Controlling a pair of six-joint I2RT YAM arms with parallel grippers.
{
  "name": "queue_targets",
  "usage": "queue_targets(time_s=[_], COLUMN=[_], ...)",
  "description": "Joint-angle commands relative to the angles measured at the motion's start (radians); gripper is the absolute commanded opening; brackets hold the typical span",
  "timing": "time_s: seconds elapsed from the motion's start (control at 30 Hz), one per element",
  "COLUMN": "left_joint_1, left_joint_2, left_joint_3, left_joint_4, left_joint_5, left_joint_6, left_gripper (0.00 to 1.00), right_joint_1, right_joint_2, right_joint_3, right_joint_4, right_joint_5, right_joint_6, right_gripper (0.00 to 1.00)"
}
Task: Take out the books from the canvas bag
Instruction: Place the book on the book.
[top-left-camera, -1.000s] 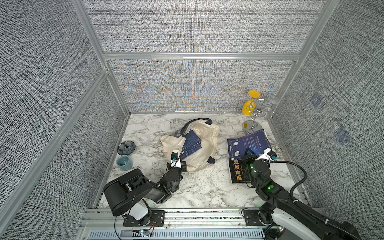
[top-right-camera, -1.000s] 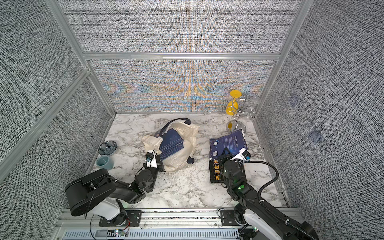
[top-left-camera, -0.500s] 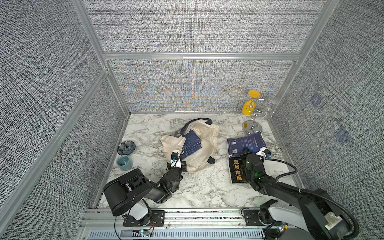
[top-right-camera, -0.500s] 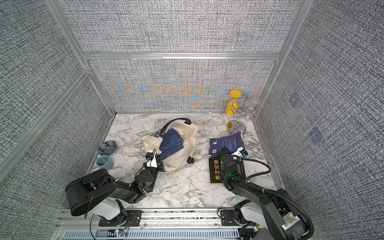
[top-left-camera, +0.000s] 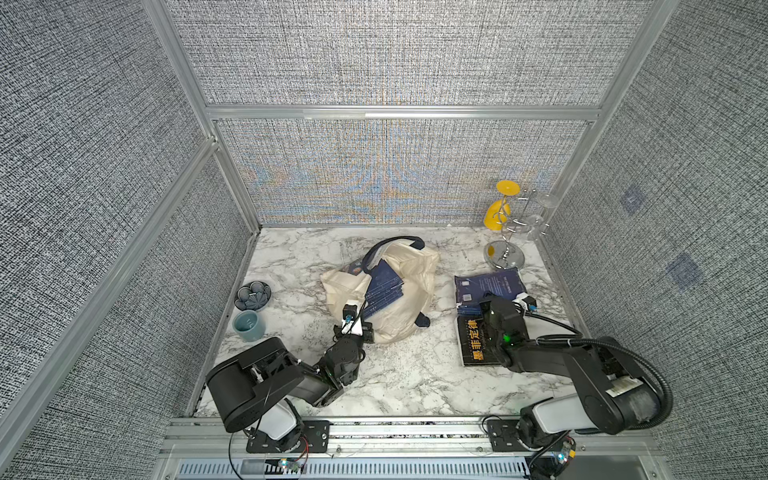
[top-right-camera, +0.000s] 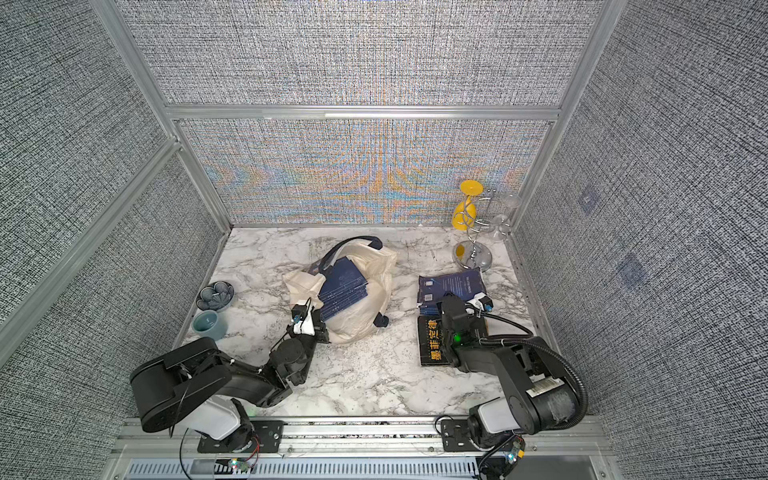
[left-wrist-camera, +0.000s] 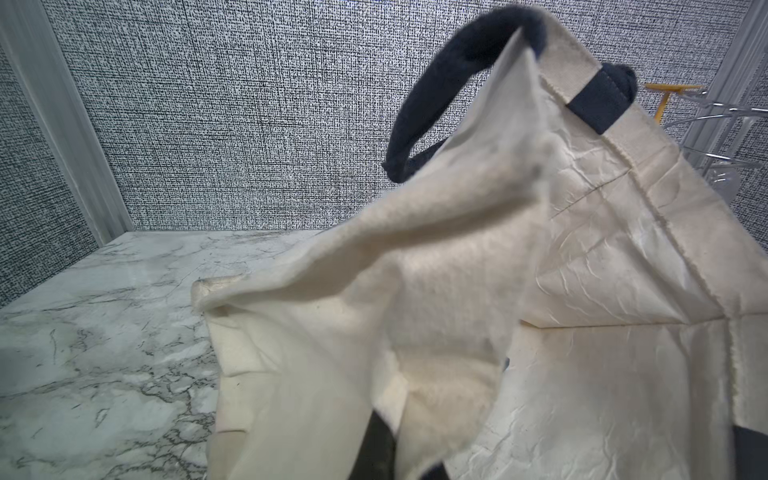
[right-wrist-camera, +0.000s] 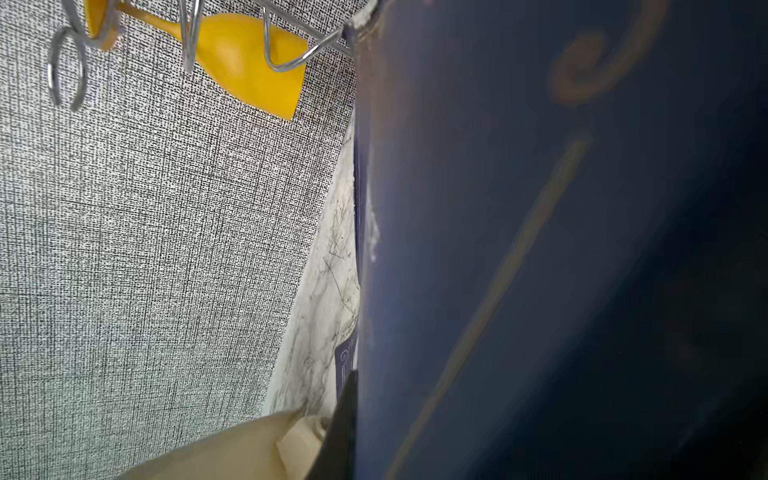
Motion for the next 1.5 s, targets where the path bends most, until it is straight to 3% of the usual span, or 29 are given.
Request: queue_targets(time_s=[0.0,0.1,0.57,0.83,1.23,1.47], left_joint_1=[0.002,0.002,0.002,0.002,0.002,0.002], left_joint_2=[0.002,0.004,0.019,0.023,0.029,0.029], left_joint_3=[0.003,0.005,0.01,0.012,0.013,0.012], left_joint_4=[0.008,0.008,0.007,0.007,0.011,0.013], left_joint_5=[-0.002,0.0,0.007,0.007,0.009,0.01], left_joint_6=[0.008,0.009,0.005,0.003,0.002,0.005], left_gripper=[0.0,0.0,0.0,0.0,0.0,0.0], right_joint_1=[-0.02,-0.03,-0.035,-0.036,-0.053,-0.071], right_joint_2=[0.012,0.009,-0.107,-0.247,-0.205,-0.13], right_joint_3=[0.027,0.028,0.01,0.041,0.067,0.058], right_joint_4=[-0.018,-0.05,-0.265,-0.513,-0.46,-0.393], right_joint_5=[-0.083,-0.131,-0.161,-0.191,-0.175,-0.232], right_joint_6=[0.011,0.01,0.061,0.082,0.01,0.057], right_gripper=[0.02,0.05,0.52,0.59,0.59,0.59])
